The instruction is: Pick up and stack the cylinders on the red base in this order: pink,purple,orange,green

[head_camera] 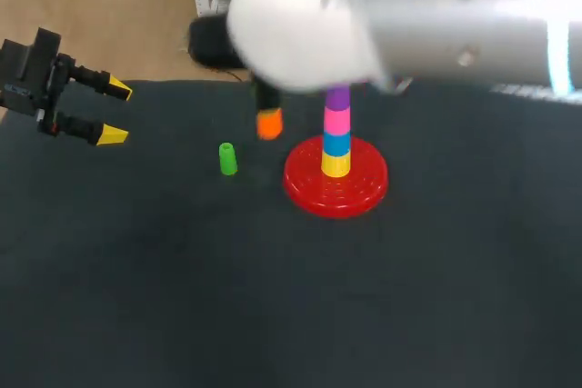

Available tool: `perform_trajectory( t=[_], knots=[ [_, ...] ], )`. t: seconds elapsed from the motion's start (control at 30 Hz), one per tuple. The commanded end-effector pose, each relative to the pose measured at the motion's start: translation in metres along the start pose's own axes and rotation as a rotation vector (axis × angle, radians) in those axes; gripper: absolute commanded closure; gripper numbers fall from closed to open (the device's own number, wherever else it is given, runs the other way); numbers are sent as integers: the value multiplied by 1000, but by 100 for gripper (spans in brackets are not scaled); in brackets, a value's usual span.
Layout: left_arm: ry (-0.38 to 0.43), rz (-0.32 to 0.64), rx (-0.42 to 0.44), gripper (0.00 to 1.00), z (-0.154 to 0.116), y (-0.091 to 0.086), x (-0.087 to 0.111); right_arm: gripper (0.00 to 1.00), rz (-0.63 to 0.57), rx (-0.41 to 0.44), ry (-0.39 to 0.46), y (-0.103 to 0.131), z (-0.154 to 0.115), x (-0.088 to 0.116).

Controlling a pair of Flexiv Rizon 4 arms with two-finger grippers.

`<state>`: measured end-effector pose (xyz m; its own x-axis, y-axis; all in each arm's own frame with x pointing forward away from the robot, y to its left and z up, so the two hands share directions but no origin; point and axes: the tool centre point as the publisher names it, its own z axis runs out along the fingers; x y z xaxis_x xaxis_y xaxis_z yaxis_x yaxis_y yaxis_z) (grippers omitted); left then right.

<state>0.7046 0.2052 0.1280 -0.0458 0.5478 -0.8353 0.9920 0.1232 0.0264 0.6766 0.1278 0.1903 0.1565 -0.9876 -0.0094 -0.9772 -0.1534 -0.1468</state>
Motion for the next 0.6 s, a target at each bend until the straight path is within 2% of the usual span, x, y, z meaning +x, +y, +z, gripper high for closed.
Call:
perform_trajectory(
  t=[0.03, 0.17, 0.37, 0.6],
  knots=[
    [-2, 2, -2, 0, 0, -1, 1, 100, 26, -36, 8, -12, -55, 44],
    [-2, 2, -2, 0, 0, -1, 1, 100, 53, -57, 11, -27, -64, 67],
    [-2, 2, -2, 0, 0, -1, 1, 100, 41, -91, 27, -42, -61, 70],
    [-2, 2, -2, 0, 0, -1, 1, 100, 75, -114, 22, -42, -46, 81]
  ],
)
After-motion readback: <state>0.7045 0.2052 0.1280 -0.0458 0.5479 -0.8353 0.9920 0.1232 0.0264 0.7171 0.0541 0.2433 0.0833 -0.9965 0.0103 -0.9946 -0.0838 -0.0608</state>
